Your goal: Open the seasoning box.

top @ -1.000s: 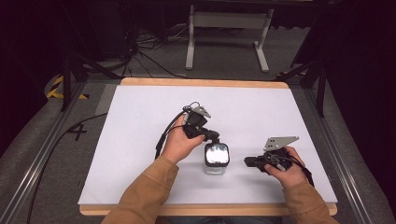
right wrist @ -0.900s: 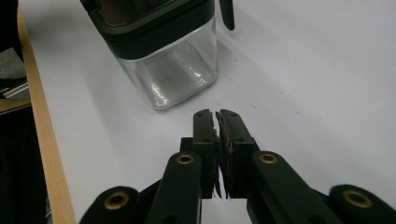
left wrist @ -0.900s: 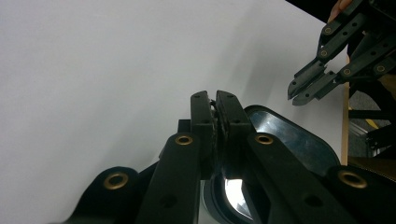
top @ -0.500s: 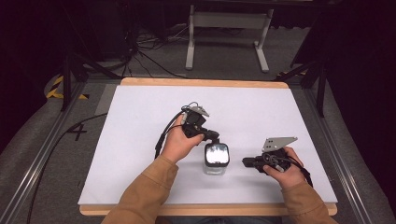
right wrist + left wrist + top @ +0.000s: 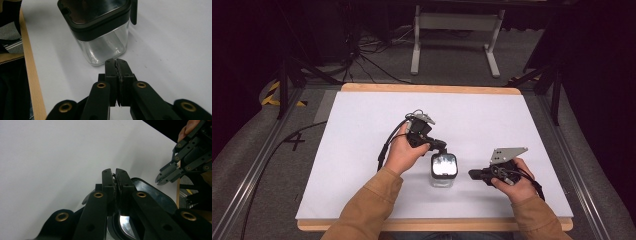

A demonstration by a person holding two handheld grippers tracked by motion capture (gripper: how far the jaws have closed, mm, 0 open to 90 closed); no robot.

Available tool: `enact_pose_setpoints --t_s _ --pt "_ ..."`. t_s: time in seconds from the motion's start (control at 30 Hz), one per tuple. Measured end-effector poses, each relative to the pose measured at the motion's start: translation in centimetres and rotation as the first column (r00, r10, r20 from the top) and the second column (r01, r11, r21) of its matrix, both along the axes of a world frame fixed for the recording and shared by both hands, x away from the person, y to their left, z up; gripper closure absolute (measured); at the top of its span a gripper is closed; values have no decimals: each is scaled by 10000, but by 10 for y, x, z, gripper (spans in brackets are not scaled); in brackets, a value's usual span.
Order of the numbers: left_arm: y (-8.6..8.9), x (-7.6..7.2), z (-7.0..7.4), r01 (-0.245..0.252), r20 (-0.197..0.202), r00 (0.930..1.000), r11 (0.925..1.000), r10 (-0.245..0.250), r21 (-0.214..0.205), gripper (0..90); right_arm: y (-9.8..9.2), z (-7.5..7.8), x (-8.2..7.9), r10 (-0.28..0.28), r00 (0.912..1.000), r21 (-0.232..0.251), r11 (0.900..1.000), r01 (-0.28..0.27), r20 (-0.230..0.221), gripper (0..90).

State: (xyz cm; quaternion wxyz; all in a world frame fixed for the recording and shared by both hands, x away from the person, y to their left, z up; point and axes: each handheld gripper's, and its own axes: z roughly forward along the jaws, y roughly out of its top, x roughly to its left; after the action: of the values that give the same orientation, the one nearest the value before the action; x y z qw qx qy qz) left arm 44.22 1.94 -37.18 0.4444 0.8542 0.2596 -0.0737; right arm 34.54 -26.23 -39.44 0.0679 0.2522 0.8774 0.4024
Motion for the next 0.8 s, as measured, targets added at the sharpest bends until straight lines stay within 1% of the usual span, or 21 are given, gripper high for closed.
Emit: enact_pose_setpoints --t_s 0.33,0.5,0.8 --pt "0 0 0 -43 -37 10000 10000 43 13 869 12 3 -6 394 9992 -33 9992 -394 102 900" --pt "1 1 -1 -39 -137 9999 10000 39 -40 869 19 6 -9 676 9974 44 9977 -678 253 900" --pt "2 3 -2 -74 -340 9994 9998 68 -183 869 28 8 -13 919 9950 134 9956 -925 384 900"
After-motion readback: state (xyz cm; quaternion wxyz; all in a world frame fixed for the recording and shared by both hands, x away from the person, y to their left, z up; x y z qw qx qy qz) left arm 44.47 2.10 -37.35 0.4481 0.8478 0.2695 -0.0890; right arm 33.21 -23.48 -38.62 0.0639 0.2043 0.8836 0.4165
